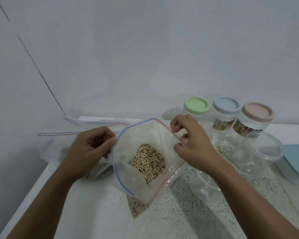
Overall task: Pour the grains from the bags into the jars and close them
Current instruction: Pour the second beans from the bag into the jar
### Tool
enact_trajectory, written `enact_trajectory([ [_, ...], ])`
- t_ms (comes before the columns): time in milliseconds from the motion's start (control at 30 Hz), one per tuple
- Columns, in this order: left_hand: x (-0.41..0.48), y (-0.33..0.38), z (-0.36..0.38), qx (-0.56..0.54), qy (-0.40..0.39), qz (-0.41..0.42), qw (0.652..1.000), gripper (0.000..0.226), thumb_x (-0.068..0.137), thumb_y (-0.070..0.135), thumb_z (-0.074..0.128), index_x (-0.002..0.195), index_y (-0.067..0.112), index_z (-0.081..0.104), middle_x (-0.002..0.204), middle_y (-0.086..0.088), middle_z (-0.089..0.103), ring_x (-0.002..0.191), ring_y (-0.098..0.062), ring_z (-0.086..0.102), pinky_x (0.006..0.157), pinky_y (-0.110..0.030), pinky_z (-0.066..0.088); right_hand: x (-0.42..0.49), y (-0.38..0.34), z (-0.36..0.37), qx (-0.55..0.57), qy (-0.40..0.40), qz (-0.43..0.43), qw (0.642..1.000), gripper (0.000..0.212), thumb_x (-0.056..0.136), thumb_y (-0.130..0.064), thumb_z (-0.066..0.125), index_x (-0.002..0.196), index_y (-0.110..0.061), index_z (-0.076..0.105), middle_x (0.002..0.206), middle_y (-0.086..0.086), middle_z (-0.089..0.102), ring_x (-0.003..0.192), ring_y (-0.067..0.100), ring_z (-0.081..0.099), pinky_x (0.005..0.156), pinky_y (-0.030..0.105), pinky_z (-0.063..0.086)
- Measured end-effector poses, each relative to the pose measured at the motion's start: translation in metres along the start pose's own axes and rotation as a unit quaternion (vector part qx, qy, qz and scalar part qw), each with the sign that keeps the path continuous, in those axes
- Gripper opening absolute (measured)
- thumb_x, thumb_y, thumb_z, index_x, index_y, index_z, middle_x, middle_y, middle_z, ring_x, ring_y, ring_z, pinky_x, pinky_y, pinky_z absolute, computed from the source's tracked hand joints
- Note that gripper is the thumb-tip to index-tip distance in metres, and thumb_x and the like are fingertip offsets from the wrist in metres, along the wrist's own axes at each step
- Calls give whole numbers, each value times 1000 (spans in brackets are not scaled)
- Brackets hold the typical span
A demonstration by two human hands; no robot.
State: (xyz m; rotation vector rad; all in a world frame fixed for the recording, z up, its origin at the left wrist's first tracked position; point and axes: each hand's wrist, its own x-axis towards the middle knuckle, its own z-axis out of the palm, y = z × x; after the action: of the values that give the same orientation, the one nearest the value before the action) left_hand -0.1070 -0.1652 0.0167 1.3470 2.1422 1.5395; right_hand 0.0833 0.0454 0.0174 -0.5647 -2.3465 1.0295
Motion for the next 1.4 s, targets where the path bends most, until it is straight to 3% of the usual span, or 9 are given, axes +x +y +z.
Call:
enact_trajectory([
  [100,2,5,8,-44,-18,-2,999,17,93,5,70,77,2,66,56,-5,58,51,-17,55,54,-24,49,4,-5,3,-29,-30,-18,999,42,76,8,63,83,-34,64,112,-11,49,108,4,52,78,11,41],
  [200,4,12,12,-76,-38,-13,996,15,89,0,69,74,-2,68,55,-5,59,51,-14,55,54,-21,48,12,-11,6,-62,-47,-2,997,4,89,-33,74,92,-35,73,119,-10,50,114,7,52,90,26,42],
  [467,11,19,21,-122,-177,-41,976,14,85,17,76,81,4,77,67,-13,65,64,-22,60,64,-31,51,42,-40,21,-183,-59,75,978,83,85,-87,35,88,-14,74,94,2,72,86,19,66,80,40,55],
  [700,12,9,25,-103,-215,-54,970,17,88,23,74,92,8,79,85,-14,73,80,-25,67,75,-33,55,45,-30,29,-154,9,58,986,20,89,-36,66,75,-21,68,80,-9,69,76,13,65,65,29,51],
  [1000,39,-23,52,-114,-151,-144,971,15,104,13,56,114,15,67,113,-12,69,103,-15,70,85,-28,58,23,-1,2,59,26,20,998,25,91,-17,73,68,-25,69,74,-8,69,75,10,65,67,21,48],
  [1100,64,-36,74,-66,-206,-106,970,24,105,10,51,123,20,65,127,0,64,120,-17,62,96,-33,56,18,4,-8,51,3,25,998,12,90,-18,75,78,-20,76,78,-8,72,78,14,69,72,33,52],
  [1200,82,-37,95,15,-290,-66,955,30,106,9,46,133,14,59,135,3,61,127,-11,57,103,-23,48,16,6,-16,61,0,37,997,10,91,-15,75,81,-13,77,78,-2,72,74,21,67,69,29,49],
  [1267,88,-40,106,46,-325,-41,944,28,107,9,46,132,10,58,134,2,61,127,-8,55,101,-12,42,16,7,-20,90,2,60,994,9,91,-11,74,83,-7,76,80,7,72,69,24,62,68,30,47],
  [1400,93,-55,110,40,-287,-38,956,11,105,16,53,109,8,60,108,6,65,106,-5,61,99,-24,45,14,12,-22,142,13,96,985,11,91,-6,72,85,4,72,90,21,72,72,24,60,66,29,48],
])
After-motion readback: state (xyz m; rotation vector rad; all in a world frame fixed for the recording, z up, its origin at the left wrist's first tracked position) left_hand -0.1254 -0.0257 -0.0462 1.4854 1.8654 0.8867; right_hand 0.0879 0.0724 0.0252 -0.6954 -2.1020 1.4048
